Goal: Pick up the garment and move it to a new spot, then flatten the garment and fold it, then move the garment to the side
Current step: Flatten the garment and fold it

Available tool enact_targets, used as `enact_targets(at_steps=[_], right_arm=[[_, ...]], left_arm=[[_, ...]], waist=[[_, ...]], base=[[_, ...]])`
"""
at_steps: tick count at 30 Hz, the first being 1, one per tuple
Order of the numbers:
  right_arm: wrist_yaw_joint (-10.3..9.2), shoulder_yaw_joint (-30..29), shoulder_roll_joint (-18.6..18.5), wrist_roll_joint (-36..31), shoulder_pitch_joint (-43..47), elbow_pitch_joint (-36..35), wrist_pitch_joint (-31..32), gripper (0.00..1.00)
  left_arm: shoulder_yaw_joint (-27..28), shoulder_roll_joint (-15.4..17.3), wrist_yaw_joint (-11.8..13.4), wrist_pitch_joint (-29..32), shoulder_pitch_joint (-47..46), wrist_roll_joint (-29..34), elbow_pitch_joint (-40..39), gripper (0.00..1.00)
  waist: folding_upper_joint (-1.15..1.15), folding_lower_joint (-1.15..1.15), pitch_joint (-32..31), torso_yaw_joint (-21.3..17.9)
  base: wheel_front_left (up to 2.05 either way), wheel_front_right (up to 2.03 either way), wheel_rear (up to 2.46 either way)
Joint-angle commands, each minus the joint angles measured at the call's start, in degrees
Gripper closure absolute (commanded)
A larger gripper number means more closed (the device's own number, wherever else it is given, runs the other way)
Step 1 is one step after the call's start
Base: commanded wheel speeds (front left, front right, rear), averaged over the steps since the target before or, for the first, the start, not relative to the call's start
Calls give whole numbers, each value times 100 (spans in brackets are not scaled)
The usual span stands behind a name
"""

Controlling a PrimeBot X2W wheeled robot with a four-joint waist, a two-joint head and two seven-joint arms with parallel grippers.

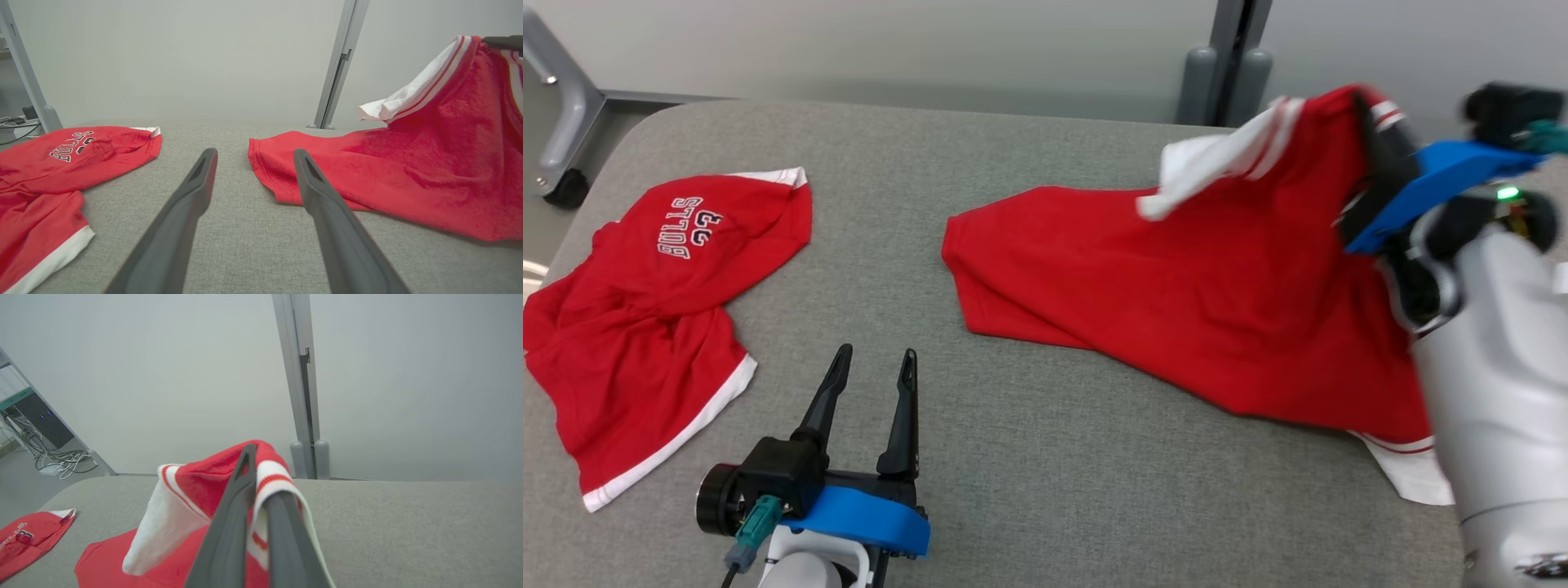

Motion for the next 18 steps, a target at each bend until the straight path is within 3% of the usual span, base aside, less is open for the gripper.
enact_targets(at_steps=[1, 6, 7, 12, 18], right_arm=[[3, -169, -75, -73, -113, 102, -71, 100], [3, -1414, -462, -636, -563, 736, -518, 100], [3, -1651, -540, -751, -615, 857, -637, 0], [3, -2647, -752, -1287, -724, 1418, -1035, 0], [3, -2747, -572, -1685, -702, 1998, -704, 0]], left_arm=[[-3, 1, -22, -16, -103, 33, -22, 0], [-59, -79, -76, -15, -216, 85, -20, 0], [-61, -90, -81, -16, -237, 90, -23, 0], [-37, -120, -97, -16, -242, 129, -16, 0], [74, -93, -75, -16, -144, 141, 6, 0]], waist=[[-1, -1, 55, 73], [-1, -1, 211, 288], [-1, -1, 242, 325], [-1, -1, 316, 417], [-1, -1, 237, 249]], base=[[0, 0, 0], [0, 0, 0], [0, 0, 0], [0, 0, 0], [0, 0, 0]])
